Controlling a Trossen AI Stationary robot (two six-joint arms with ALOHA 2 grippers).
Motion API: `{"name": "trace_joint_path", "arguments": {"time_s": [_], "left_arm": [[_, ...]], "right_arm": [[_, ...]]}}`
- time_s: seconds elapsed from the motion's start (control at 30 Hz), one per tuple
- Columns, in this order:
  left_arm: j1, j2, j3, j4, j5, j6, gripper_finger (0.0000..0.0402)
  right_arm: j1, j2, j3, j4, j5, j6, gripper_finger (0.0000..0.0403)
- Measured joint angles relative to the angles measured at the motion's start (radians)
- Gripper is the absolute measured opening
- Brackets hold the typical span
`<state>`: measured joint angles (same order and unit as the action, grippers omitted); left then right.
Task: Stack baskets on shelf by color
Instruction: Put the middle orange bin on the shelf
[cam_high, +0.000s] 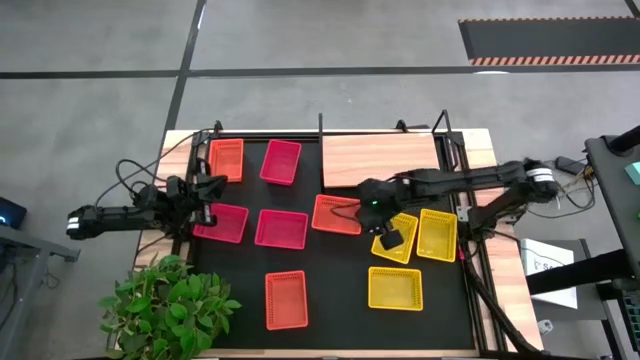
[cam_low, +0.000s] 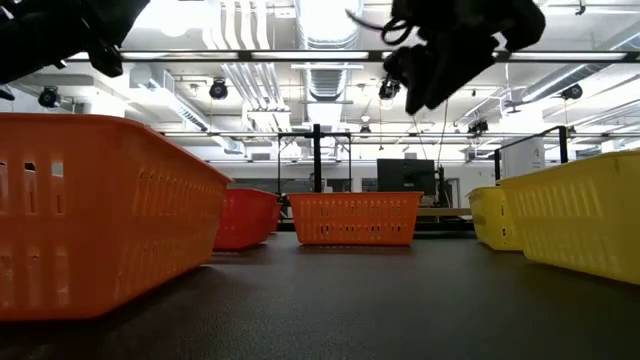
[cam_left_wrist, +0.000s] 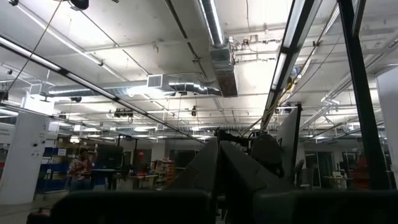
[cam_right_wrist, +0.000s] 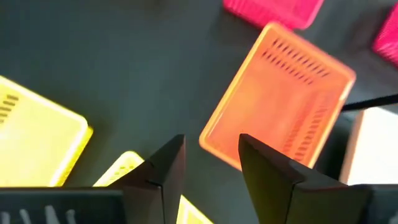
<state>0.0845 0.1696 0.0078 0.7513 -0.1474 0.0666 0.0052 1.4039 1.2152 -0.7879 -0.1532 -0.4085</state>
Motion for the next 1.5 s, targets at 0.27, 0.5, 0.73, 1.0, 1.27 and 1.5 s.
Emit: {"name": "trace_joint_path", "arguments": {"time_s": [0.27, 0.5, 0.73, 1.0, 1.27, 1.5], "left_arm": [[0.000, 0.000, 0.000, 0.039, -0.011, 0.021, 0.0000], [0.000, -0.001, 0.000, 0.154, -0.011, 0.039, 0.0000], [0.000, -0.007, 0.000, 0.184, -0.011, 0.053, 0.0000], [0.000, -0.008, 0.000, 0.215, -0.011, 0.043, 0.0000], [0.000, -0.009, 0.000, 0.273, -0.011, 0.018, 0.0000], [0.000, -0.007, 0.000, 0.279, -0.011, 0.017, 0.0000]], "right_arm": [[0.001, 0.176, 0.102, -0.147, 0.129, -0.186, 0.0136], [0.006, 0.263, 0.171, -0.190, 0.267, -0.339, 0.0127], [0.019, 0.273, 0.218, -0.319, 0.270, -0.196, 0.0120], [0.127, 0.211, 0.172, -0.328, 0.283, -0.102, 0.0113], [0.167, 0.148, 0.145, -0.334, 0.304, -0.037, 0.0111], [0.167, 0.132, 0.111, -0.337, 0.314, -0.135, 0.0147]]}}
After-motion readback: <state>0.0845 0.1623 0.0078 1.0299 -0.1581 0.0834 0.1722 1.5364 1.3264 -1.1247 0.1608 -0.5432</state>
